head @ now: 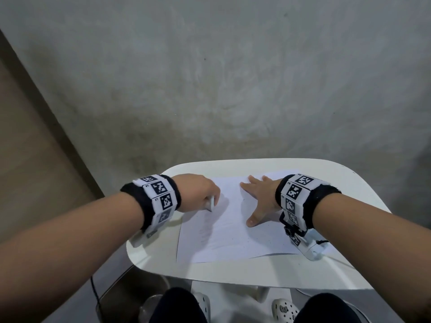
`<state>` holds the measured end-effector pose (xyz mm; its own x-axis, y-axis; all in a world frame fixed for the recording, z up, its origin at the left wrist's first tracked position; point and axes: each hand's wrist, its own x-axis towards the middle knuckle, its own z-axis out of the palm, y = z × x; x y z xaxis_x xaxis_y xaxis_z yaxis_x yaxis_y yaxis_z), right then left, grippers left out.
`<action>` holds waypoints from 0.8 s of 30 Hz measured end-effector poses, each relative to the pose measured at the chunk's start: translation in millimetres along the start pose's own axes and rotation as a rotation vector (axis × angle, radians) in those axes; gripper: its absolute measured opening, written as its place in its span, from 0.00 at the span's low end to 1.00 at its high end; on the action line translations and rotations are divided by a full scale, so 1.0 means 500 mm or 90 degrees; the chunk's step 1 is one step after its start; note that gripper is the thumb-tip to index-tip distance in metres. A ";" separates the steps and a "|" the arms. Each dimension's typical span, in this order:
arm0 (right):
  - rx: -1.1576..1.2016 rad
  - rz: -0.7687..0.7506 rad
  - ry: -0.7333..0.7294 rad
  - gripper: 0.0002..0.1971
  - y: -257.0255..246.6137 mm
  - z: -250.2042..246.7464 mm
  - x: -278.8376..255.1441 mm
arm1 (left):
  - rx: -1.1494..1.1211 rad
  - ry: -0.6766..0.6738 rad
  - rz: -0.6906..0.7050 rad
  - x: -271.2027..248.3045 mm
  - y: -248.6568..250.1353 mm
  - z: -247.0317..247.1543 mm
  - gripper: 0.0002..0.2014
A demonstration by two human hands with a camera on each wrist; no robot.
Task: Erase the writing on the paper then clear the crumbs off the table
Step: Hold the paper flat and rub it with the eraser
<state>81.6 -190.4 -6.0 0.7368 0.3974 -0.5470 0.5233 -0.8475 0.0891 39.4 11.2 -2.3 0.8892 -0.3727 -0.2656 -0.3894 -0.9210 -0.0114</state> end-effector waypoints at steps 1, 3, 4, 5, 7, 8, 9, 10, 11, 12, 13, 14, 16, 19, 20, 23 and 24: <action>-0.002 0.000 0.000 0.57 -0.001 -0.001 0.000 | 0.010 0.003 -0.003 0.001 0.000 -0.006 0.08; -0.003 0.002 -0.005 0.57 -0.002 -0.003 -0.002 | 0.036 0.052 -0.005 0.017 0.004 -0.009 0.09; -0.002 0.004 -0.009 0.57 -0.001 -0.003 -0.002 | 0.035 0.080 -0.008 0.027 0.008 -0.008 0.09; -0.001 0.005 -0.011 0.57 -0.001 -0.003 -0.003 | 0.028 0.100 -0.012 0.034 0.011 -0.004 0.09; -0.003 0.002 -0.013 0.57 0.001 -0.006 -0.004 | 0.020 0.104 -0.016 0.035 0.008 0.006 0.08; -0.003 -0.001 -0.016 0.57 0.002 -0.007 -0.005 | 0.027 0.095 -0.014 0.027 0.005 0.009 0.08; -0.003 -0.004 -0.019 0.57 0.003 -0.009 -0.006 | 0.035 0.078 -0.010 0.018 -0.001 0.011 0.07; -0.005 -0.006 -0.022 0.57 0.004 -0.010 -0.007 | 0.039 0.052 -0.006 0.008 -0.007 0.010 0.07; -0.008 -0.008 -0.024 0.57 0.005 -0.010 -0.007 | 0.039 0.021 -0.005 -0.002 -0.012 0.007 0.07; -0.012 -0.007 -0.025 0.58 0.006 -0.010 -0.007 | 0.041 -0.007 -0.006 -0.009 -0.014 0.001 0.07; -0.017 -0.005 -0.026 0.58 0.005 -0.011 -0.007 | 0.053 -0.022 -0.007 -0.009 -0.015 -0.007 0.08; -0.026 -0.002 -0.027 0.58 0.004 -0.012 -0.008 | 0.070 -0.017 -0.003 -0.004 -0.014 -0.015 0.08; -0.052 0.006 -0.034 0.58 0.000 -0.014 -0.008 | 0.082 0.041 0.001 0.017 -0.008 -0.022 0.10; -0.083 0.016 -0.047 0.59 0.001 -0.018 -0.009 | 0.038 0.118 -0.012 0.047 0.005 -0.004 0.11; -0.085 0.017 -0.048 0.59 0.003 -0.018 -0.009 | 0.022 0.127 -0.013 0.049 0.005 0.010 0.10; -0.081 0.016 -0.047 0.60 0.009 -0.019 -0.005 | -0.009 0.159 -0.005 0.029 -0.011 0.045 0.07; -0.080 0.015 -0.048 0.60 0.010 -0.018 -0.003 | -0.020 0.154 0.004 0.016 -0.016 0.048 0.06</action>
<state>86.8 -191.9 3.0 0.7182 0.3464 -0.6034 0.5586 -0.8042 0.2032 43.9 18.1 -27.6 0.9199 -0.3912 -0.0277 -0.3908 -0.9203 0.0202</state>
